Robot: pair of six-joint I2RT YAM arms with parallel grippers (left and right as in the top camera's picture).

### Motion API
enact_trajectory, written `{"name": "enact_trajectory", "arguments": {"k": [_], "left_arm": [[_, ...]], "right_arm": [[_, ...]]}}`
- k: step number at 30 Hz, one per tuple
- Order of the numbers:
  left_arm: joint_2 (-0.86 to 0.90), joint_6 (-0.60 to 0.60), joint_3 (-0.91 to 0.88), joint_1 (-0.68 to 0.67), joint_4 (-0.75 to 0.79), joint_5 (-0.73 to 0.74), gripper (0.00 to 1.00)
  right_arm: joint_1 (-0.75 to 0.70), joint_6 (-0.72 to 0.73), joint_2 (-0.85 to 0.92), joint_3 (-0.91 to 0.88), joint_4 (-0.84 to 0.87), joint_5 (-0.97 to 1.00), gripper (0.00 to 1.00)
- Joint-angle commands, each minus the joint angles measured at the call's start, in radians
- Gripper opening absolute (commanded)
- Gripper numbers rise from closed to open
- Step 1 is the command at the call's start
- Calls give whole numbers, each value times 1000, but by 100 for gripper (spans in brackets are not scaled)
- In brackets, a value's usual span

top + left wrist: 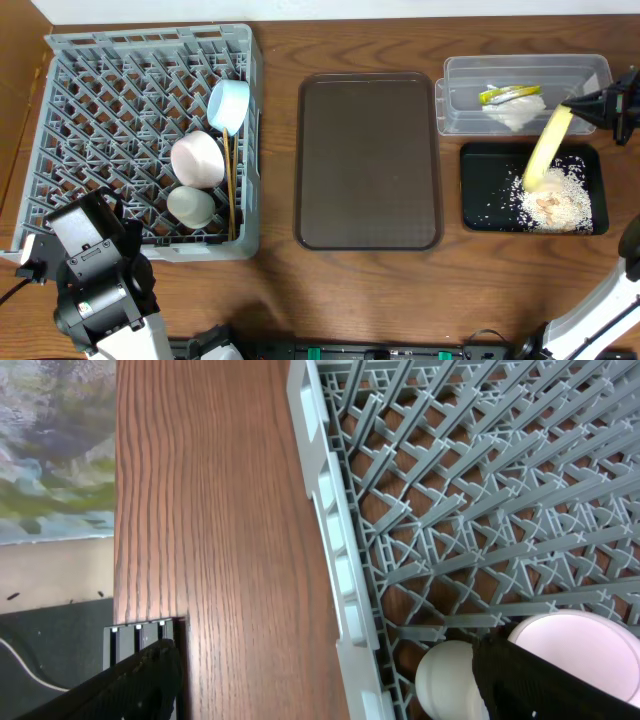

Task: Sort waste into correct bins and load items into the dishwasher
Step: 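Tilt the yellow plate over the black tray to dump the rice, then carry the emptied yellow plate to the dish rack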

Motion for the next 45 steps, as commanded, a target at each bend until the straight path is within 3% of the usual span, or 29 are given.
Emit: {"name": "enact_trajectory", "arguments": {"k": [1, 4, 6, 14, 22, 35, 40, 45], "left_arm": [[-1, -9, 16, 4, -3, -13, 94], [-1, -9, 16, 4, -3, -13, 94], [-1, -9, 16, 4, -3, -13, 94], [-1, -9, 16, 4, -3, -13, 94], [-1, -9, 16, 4, -3, -13, 94], [-1, -9, 16, 4, -3, -13, 94], [-1, -9, 16, 4, -3, -13, 94], [-1, -9, 16, 4, -3, -13, 94]], "right_arm": [[-17, -43, -23, -1, -39, -57, 1], [-20, -65, -23, -1, -68, -64, 1], [-24, -45, -23, -2, 8, -60, 1], [-18, -220, -26, -2, -229, -187, 1], [11, -215, -38, -2, -228, -221, 1], [301, -213, -57, -2, -148, -349, 1], [470, -18, -57, -2, 34, -355, 1], [603, 282, -57, -2, 342, -249, 1]]}}
